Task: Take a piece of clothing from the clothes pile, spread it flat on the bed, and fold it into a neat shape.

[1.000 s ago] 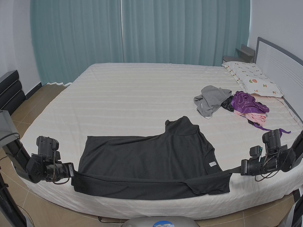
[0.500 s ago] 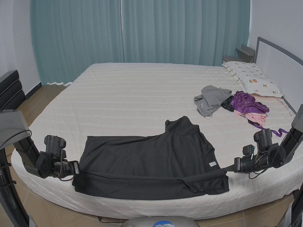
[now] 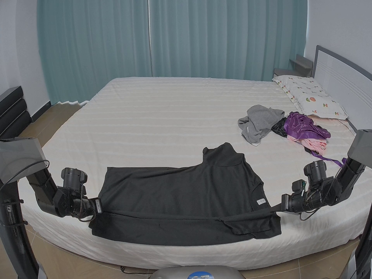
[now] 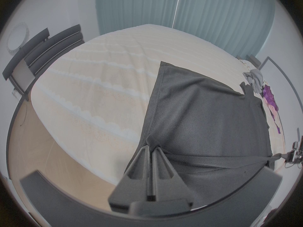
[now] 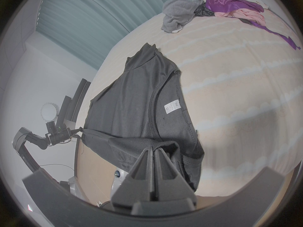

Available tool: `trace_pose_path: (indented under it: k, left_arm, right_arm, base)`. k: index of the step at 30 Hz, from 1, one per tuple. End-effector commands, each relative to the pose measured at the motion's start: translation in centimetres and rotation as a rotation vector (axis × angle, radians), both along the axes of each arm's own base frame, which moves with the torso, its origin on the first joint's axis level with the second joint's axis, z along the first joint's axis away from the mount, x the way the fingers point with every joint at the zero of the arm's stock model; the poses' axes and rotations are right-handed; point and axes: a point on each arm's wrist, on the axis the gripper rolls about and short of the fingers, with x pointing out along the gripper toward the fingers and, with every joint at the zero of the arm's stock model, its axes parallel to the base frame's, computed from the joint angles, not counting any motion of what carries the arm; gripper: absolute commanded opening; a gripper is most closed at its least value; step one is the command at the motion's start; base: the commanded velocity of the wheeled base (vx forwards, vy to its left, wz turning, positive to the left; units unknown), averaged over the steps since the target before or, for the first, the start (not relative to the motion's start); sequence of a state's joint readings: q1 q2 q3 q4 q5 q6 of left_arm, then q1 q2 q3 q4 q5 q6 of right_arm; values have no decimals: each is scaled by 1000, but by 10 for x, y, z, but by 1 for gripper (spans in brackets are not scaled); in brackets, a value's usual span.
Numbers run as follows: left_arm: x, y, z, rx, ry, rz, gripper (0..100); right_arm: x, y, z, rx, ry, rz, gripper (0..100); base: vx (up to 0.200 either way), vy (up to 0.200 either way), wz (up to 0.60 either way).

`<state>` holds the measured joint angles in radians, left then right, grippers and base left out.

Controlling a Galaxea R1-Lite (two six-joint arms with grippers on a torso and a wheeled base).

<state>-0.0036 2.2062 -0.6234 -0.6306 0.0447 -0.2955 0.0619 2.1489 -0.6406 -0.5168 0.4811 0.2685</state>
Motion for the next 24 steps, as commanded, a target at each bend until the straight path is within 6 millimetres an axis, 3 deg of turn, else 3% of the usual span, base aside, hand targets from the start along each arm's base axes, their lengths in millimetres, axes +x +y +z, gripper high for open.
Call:
trace_pose_path:
  k: [1,2,3,14,19,24]
  left_arm:
    - [2,-3,-7,-7,14,2,0]
    - [3,-4,-6,-13,12,6,0]
    - [3,-4,-6,-13,12,5,100]
    - [-2,3,7,-36,-17,39,100]
    - [-14,13,35,-134,-89,95,100]
    - [-33,16,46,-179,-94,81,100]
  right_arm:
    - [1,3,-4,2,14,6,0]
    - [1,3,-6,1,19,7,0]
    - [1,3,-5,2,17,7,100]
    - [-18,-7,24,32,-27,-40,100]
    - [-44,-13,35,37,-56,-64,100]
    - [-60,-15,40,66,-100,-106,100]
  base:
    - [0,0,0]
    - [0,0,0]
    - [0,0,0]
    - [0,0,0]
    - [0,0,0]
    - [0,0,0]
